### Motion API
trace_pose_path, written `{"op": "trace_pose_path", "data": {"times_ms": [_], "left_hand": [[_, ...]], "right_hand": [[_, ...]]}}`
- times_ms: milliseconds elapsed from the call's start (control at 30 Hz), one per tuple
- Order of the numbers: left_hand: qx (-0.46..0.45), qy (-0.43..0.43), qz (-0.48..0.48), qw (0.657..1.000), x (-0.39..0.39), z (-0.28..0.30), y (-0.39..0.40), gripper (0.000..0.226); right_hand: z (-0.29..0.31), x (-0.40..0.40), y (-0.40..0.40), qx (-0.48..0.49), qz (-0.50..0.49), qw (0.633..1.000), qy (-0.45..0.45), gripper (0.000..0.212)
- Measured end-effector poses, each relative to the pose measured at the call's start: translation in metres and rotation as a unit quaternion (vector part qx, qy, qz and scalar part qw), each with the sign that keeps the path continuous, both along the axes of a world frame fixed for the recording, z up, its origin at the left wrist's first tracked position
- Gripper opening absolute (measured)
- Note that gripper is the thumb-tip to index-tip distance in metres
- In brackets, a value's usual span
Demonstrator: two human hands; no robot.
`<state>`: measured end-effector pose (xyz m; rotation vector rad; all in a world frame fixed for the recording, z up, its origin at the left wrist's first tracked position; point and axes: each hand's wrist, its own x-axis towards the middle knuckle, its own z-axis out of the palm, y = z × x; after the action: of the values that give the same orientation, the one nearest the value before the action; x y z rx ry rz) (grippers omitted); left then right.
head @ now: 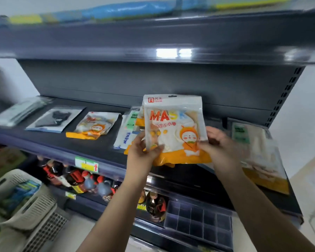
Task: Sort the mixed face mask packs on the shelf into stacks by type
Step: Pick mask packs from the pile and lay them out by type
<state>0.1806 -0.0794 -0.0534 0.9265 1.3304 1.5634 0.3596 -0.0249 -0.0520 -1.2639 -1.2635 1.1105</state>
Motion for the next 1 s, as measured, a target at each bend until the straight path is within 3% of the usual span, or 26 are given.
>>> {"op": "trace_pose_path", "data": {"times_ms": [167, 433, 767, 867, 1000], "left_hand": [[-0.002, -0.003, -0.014, 1.000, -0.052, -0.002, -0.010, 0.029], [-0.008, -0.012, -0.034, 0.999, -0.096, -0.015, 0.003, 0.023], [-0.033, -0.056, -0.080, 0.995, -0.105, -0.016, 0.026, 0.035], [-0.033, -0.069, -0.082, 0.994, -0.106, -0.016, 0.028, 0.033], [-0.033, -0.087, -0.081, 0.992, -0.107, -0.016, 0.025, 0.027]], "right_hand": [[-0.008, -0.033, -0.009, 0.012, 0.040, 0.999, -0.028, 0.038], [-0.031, -0.004, -0.028, -0.006, -0.114, 0.986, -0.125, 0.024], [-0.031, 0.014, -0.051, -0.129, -0.218, 0.937, -0.239, 0.026], [-0.028, 0.013, -0.047, -0.166, -0.218, 0.945, -0.180, 0.028], [-0.026, 0.009, -0.043, -0.169, -0.240, 0.955, 0.035, 0.035]]}}
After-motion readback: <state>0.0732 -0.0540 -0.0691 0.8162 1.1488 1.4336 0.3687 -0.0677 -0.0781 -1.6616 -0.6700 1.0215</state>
